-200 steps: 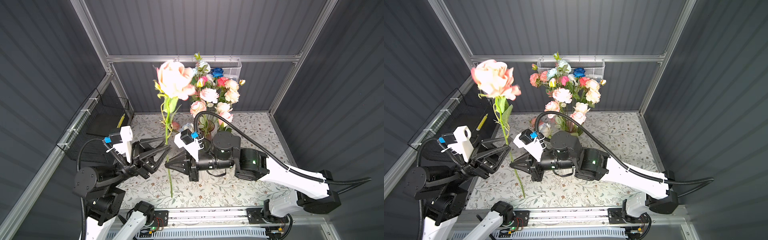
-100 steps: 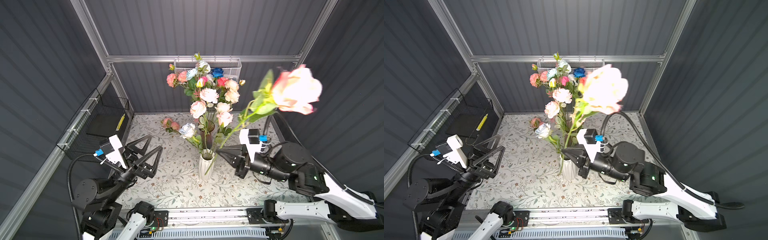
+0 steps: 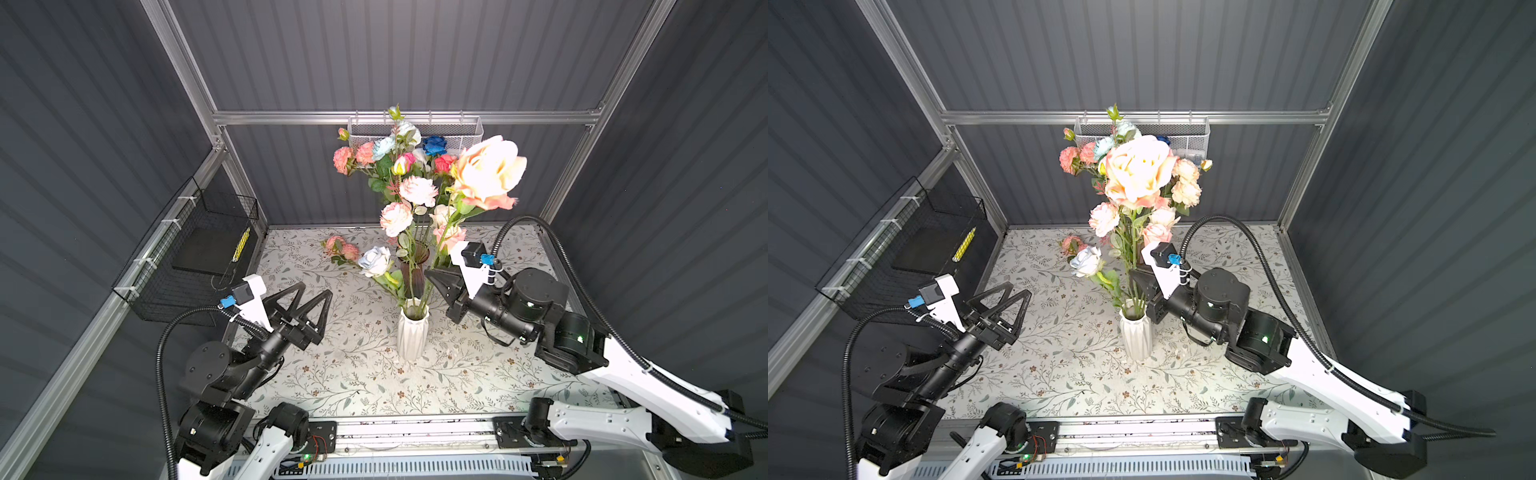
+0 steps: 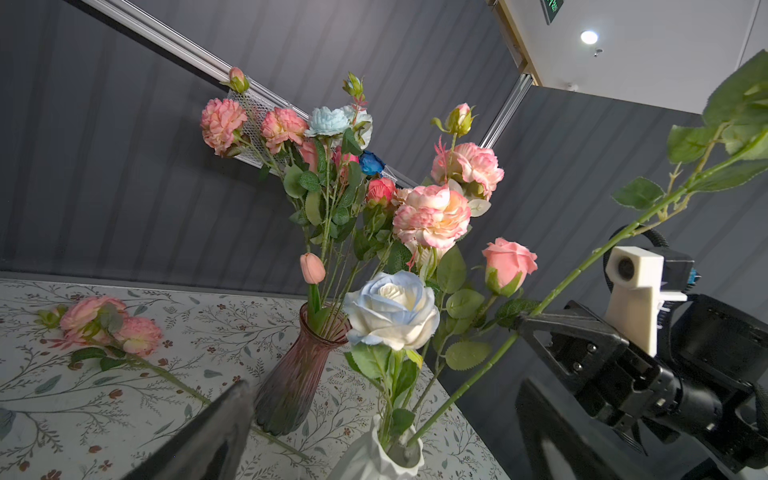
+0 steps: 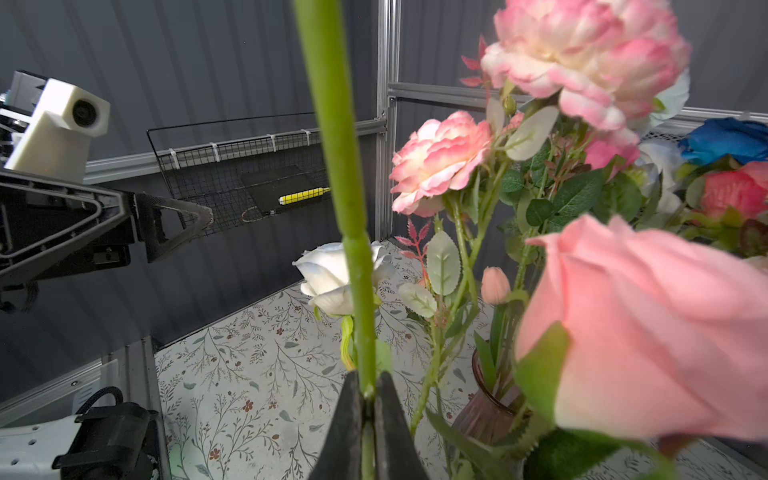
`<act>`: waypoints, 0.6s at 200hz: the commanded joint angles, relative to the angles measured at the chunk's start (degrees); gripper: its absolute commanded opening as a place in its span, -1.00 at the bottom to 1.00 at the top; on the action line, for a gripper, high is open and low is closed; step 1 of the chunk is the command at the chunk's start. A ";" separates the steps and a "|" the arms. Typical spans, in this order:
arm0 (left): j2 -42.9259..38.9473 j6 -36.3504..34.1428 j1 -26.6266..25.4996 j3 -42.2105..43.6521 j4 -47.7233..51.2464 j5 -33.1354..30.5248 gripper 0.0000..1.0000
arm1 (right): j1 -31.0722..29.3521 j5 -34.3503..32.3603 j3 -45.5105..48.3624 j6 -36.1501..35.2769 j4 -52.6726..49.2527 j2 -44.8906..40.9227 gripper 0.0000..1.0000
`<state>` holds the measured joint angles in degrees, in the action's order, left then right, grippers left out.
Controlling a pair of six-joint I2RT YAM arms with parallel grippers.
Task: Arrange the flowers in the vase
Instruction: 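Lower the pink rose stem into the white vase with the right gripper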
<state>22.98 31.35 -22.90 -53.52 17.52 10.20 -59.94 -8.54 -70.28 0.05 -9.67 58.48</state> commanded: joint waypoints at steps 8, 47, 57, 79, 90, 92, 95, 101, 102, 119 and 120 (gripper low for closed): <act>-0.23 -1.42 0.21 0.69 0.83 -1.17 1.00 | 0.88 -0.09 2.59 2.18 2.64 0.31 -1.00; 0.74 -1.39 0.21 0.30 1.80 -2.23 1.00 | 1.15 -0.17 2.53 5.97 -1.50 1.03 -0.48; 1.20 -1.10 0.21 0.09 2.64 -2.91 0.99 | 1.14 0.34 2.54 7.22 -2.26 0.75 -0.04; 2.47 -0.64 0.15 -0.31 4.44 -5.00 1.00 | 1.14 2.87 3.00 9.56 -3.10 -0.44 0.36; 3.09 -0.24 0.19 -0.38 5.37 -6.41 0.99 | 1.14 4.15 3.18 10.62 -3.45 -1.26 0.40; 3.22 -0.24 0.17 -0.36 5.54 -6.66 1.00 | 1.14 4.34 3.23 10.83 -3.45 -1.37 0.41; 3.41 -0.15 0.21 -0.34 5.73 -7.02 1.00 | 1.17 4.54 3.36 11.23 -3.57 -1.62 0.42; 3.75 0.02 0.20 -0.29 6.22 -7.84 0.99 | 1.15 5.04 3.63 11.81 -3.71 -2.25 0.43; 3.83 0.11 0.21 -0.28 6.35 -8.01 1.00 | 1.15 5.16 3.69 11.94 -3.75 -2.37 0.44; 4.94 0.62 0.18 -0.32 7.95 -10.53 0.99 | 1.14 6.69 5.19 13.72 -3.82 -4.55 0.50; 5.04 0.67 0.16 -0.30 8.05 -10.67 0.99 | 1.14 6.78 5.30 13.82 -3.75 -4.67 0.50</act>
<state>26.70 31.29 -22.90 -53.49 22.41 3.90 -58.92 -4.91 -66.78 10.04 -12.49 56.88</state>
